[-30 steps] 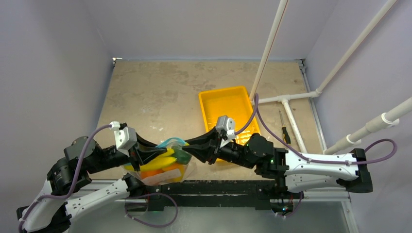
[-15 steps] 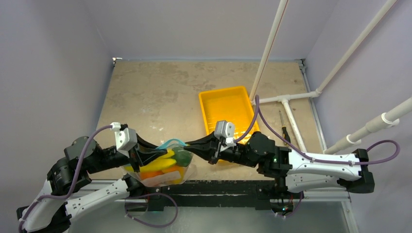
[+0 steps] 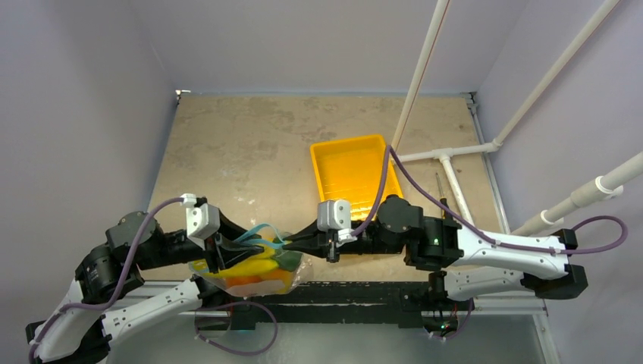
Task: Place the food in the zip-top bag and seal the zipper
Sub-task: Adjust the zipper on the food storage bag.
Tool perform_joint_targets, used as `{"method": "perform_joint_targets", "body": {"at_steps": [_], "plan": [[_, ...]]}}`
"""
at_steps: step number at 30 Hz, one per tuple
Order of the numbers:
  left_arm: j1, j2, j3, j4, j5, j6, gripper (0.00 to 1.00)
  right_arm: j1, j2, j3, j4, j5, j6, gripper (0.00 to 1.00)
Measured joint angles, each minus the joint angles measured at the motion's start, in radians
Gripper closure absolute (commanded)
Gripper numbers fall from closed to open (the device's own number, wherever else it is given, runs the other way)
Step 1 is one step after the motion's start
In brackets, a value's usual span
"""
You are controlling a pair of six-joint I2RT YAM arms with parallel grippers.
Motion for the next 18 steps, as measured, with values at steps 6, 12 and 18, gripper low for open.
{"method": "perform_joint_targets", "body": {"at_steps": [6,12,18], "plan": [[0.0,0.026,0.0,-0.013,0.019,0.013,0.46,0.015,0.056,0.06,-0.109,-0.026,-0.011,1.0],[0.0,0.028,0.0,-0.012,0.036,0.034,0.36,0.021,0.101,0.085,-0.217,-0.025,-0.01,1.0],[0.0,0.04,-0.009,0.004,0.098,0.064,0.33,0.028,0.129,0.138,-0.276,-0.025,-0.003,1.0]]}}
